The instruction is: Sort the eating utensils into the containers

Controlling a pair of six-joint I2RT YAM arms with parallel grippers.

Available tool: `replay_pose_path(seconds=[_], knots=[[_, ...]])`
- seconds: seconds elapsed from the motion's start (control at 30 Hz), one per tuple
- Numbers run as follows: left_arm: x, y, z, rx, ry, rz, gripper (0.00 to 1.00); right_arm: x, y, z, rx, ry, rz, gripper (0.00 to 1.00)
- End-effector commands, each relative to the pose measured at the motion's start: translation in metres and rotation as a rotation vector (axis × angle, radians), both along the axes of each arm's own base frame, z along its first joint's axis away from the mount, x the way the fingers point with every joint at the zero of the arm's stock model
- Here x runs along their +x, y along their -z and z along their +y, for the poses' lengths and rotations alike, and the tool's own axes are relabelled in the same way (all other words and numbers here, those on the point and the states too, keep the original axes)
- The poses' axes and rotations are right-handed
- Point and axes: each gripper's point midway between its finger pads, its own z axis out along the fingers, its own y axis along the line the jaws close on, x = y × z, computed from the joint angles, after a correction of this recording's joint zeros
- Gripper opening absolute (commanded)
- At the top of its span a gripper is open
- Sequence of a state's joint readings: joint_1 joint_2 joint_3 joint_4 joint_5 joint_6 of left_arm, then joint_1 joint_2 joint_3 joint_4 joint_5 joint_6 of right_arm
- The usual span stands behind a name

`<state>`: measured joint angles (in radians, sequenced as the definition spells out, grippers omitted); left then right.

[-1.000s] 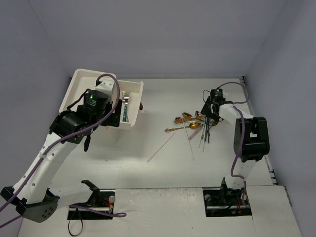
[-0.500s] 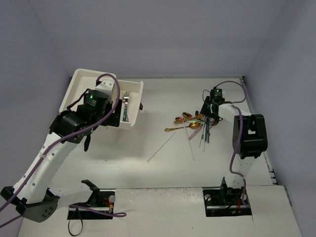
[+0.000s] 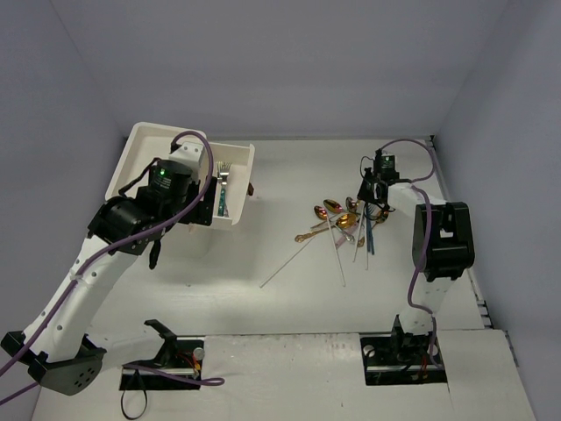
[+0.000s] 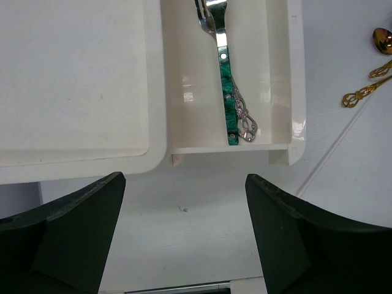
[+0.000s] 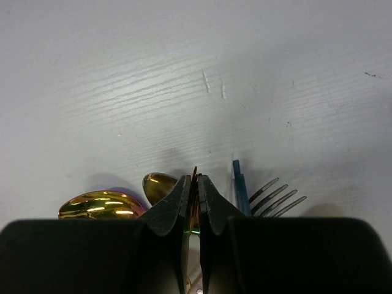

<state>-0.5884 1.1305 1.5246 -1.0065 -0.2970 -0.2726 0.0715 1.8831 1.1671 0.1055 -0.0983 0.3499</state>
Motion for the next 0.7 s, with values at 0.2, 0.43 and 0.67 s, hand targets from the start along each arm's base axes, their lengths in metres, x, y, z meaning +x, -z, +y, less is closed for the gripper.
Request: replay_pose_path(seconds=[0.2, 0.43, 0.67], knots=[[0.007, -0.010, 0.002, -0.006, -0.022, -0.044, 0.77, 0.016, -0.090, 0.002, -0.005, -0.057, -0.220, 0.00], [0.008, -0.012, 0.002, -0.005, -0.020, -0.048, 0.77, 0.007, -0.148, -0.008, -0.053, -0.043, -0.346, 0.00], [0.009, -0.013, 0.001, -0.007, -0.018, -0.049, 0.77, -0.005, -0.184, -0.009, -0.070, -0.056, -0.416, 0.00]])
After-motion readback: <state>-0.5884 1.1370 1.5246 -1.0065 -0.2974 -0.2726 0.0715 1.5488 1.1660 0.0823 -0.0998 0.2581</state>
